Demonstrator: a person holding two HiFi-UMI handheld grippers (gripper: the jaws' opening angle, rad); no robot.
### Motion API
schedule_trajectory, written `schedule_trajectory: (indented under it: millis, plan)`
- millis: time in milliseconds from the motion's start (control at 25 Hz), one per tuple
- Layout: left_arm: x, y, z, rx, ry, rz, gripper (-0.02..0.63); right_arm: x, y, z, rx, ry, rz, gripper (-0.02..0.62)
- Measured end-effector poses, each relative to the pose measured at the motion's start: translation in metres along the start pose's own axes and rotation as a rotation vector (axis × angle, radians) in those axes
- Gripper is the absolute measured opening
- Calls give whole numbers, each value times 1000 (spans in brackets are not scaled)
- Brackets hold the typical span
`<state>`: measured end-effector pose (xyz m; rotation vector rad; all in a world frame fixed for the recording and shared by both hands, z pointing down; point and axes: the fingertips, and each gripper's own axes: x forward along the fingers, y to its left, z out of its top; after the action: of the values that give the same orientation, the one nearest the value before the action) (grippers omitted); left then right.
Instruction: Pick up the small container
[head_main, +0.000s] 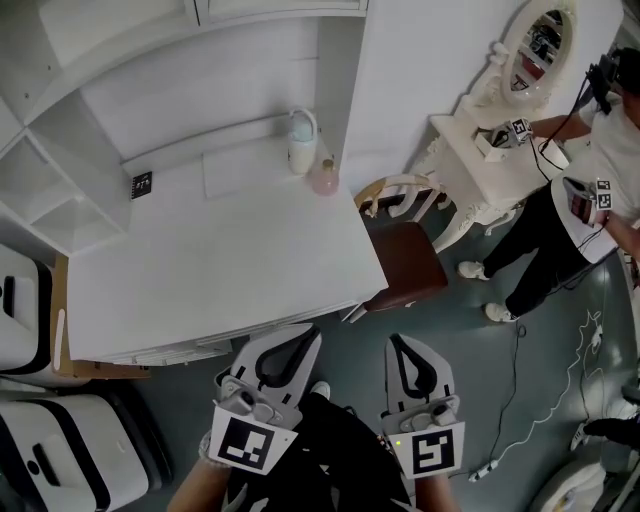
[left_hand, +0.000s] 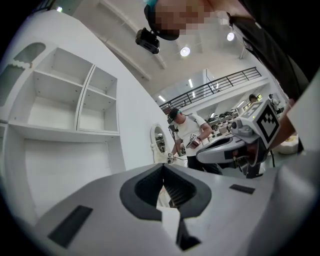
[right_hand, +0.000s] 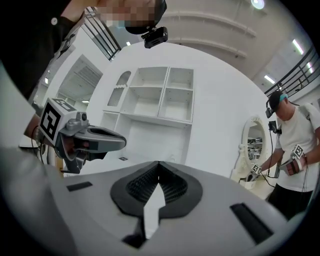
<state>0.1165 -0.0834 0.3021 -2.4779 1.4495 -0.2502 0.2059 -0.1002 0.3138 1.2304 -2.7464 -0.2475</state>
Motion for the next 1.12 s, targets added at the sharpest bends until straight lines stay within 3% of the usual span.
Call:
schedule_trajectory:
  millis: [560,1120]
  plan:
    - [24,-3,1,-11,34,59,2,25,-26,-10,16,-25,76,0]
    - [76,51,-24,-30,35,39,2,90,-51,-26,20,22,63,0]
